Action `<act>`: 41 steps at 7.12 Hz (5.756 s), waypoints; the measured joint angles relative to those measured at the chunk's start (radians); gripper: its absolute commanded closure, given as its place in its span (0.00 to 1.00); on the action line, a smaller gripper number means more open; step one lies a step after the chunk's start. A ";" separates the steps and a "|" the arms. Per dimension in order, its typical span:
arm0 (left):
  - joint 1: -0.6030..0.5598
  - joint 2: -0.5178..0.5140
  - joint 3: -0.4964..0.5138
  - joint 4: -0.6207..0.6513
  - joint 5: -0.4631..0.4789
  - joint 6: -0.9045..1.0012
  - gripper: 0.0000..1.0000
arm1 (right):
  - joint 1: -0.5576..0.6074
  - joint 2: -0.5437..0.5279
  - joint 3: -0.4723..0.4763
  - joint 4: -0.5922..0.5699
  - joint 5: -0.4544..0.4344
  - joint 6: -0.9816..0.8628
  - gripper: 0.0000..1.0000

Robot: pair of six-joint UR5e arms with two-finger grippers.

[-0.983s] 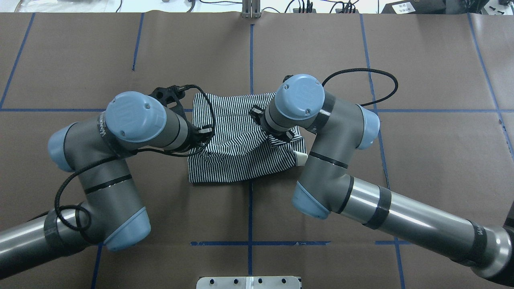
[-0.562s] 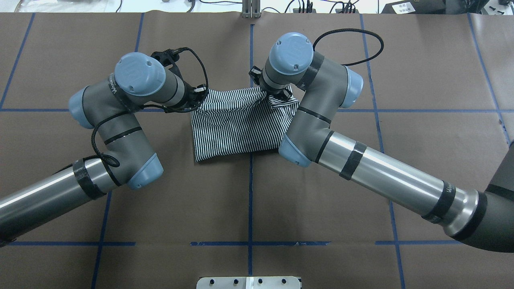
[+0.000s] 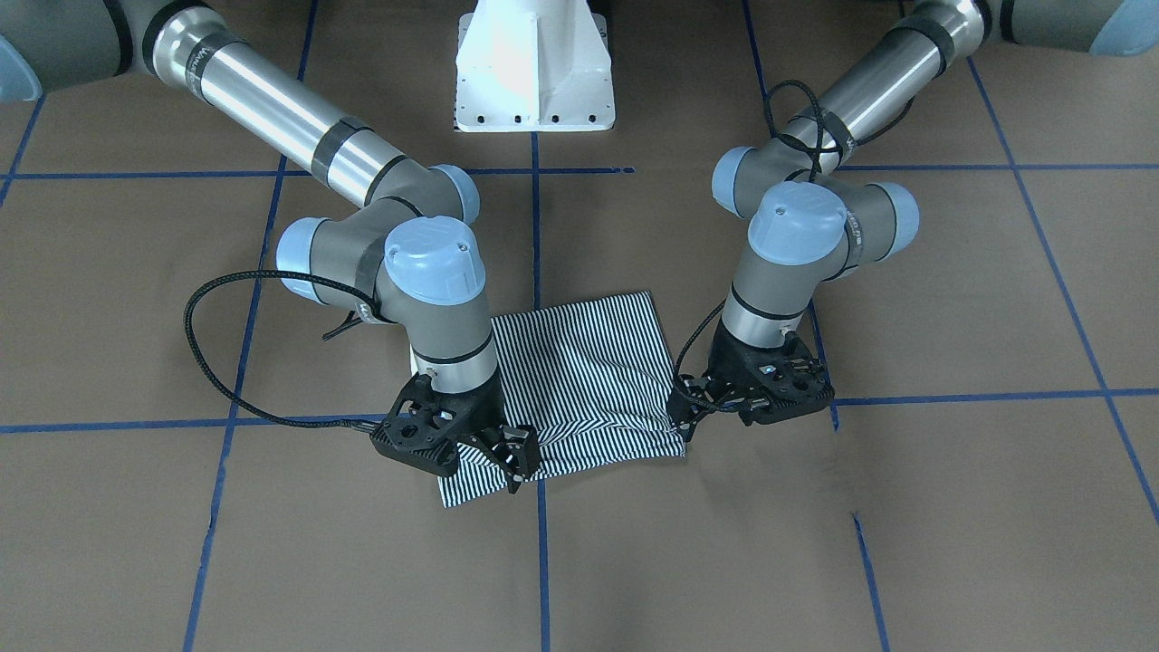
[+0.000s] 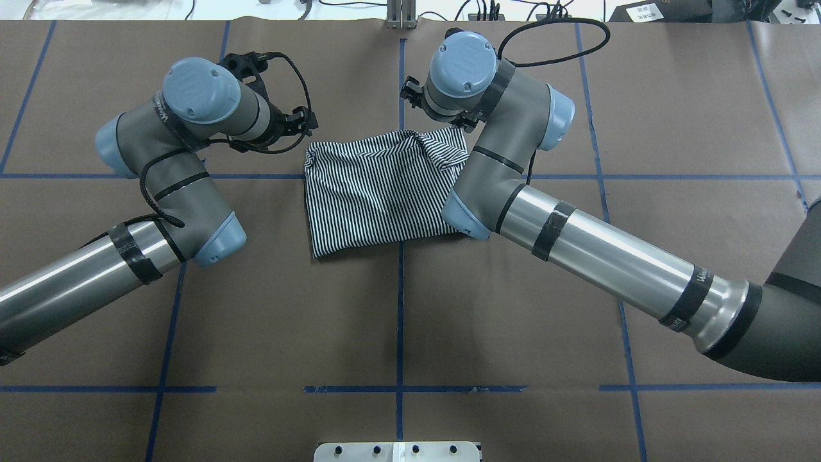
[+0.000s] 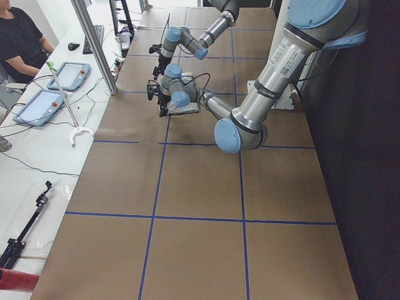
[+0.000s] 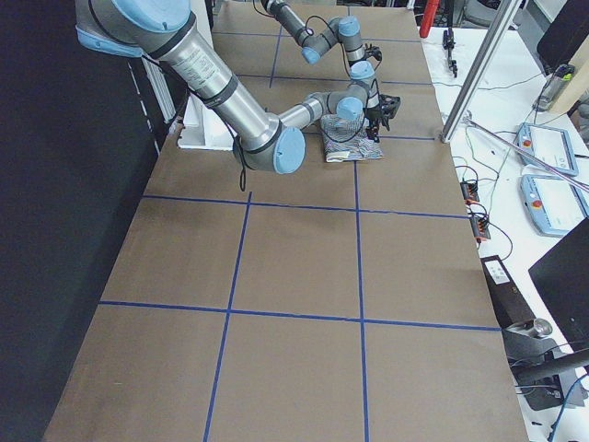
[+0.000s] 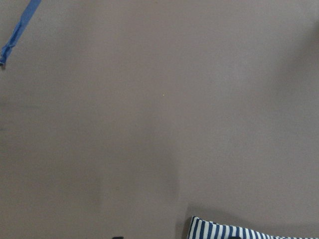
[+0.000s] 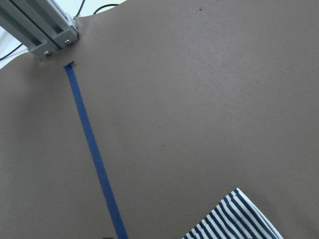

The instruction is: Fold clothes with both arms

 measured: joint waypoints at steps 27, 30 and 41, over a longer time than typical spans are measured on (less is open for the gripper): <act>-0.598 0.679 -0.447 0.313 -0.410 1.160 0.00 | 0.781 -0.917 0.648 -0.475 0.616 -1.608 0.00; -0.669 0.677 -0.393 0.430 -0.419 1.373 0.00 | 0.792 -1.000 0.597 -0.465 0.645 -1.597 0.00; -0.784 0.672 -0.293 0.507 -0.509 1.594 0.00 | 0.904 -1.034 0.606 -0.462 0.738 -1.588 0.00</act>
